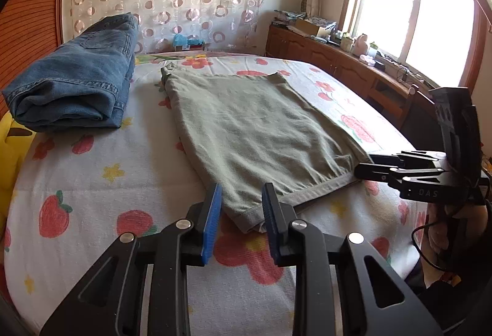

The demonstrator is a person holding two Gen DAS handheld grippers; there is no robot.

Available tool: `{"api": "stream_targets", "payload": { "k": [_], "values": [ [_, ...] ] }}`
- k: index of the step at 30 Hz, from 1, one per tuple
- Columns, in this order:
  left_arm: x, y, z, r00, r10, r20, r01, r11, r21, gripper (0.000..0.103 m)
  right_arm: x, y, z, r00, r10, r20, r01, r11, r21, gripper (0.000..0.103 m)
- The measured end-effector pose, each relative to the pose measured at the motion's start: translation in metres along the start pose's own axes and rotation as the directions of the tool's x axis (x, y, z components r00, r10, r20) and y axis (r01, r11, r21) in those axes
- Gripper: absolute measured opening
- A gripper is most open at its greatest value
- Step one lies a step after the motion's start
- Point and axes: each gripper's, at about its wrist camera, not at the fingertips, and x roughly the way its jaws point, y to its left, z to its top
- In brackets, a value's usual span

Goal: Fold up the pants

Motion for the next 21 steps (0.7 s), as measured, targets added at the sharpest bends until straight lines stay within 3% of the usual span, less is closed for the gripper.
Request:
{"api": "stream_targets", "payload": {
  "k": [5,12,13,21],
  "values": [
    [0.011,0.005,-0.009,0.998,0.009,-0.055,-0.011,0.999,-0.030,0.029,0.003,0.001,0.001,1.000,-0.008,0.001,0.008,1.000,-0.006,0.038],
    [0.009,0.003,-0.015,0.998,0.008,-0.061,-0.009,1.000,-0.024,0.029,0.006,0.007,-0.001,1.000,-0.018,0.001,0.018,0.999,-0.033,0.037],
    [0.009,0.003,-0.015,0.998,0.004,-0.061,-0.005,1.000,-0.029,0.029,0.007,0.008,-0.002,1.000,-0.020,0.000,0.020,0.999,-0.039,0.033],
    [0.007,0.003,-0.019,0.998,-0.018,-0.058,0.015,0.998,-0.059,0.029,0.007,0.011,-0.002,1.000,-0.004,-0.003,0.004,0.998,-0.063,0.023]
  ]
}}
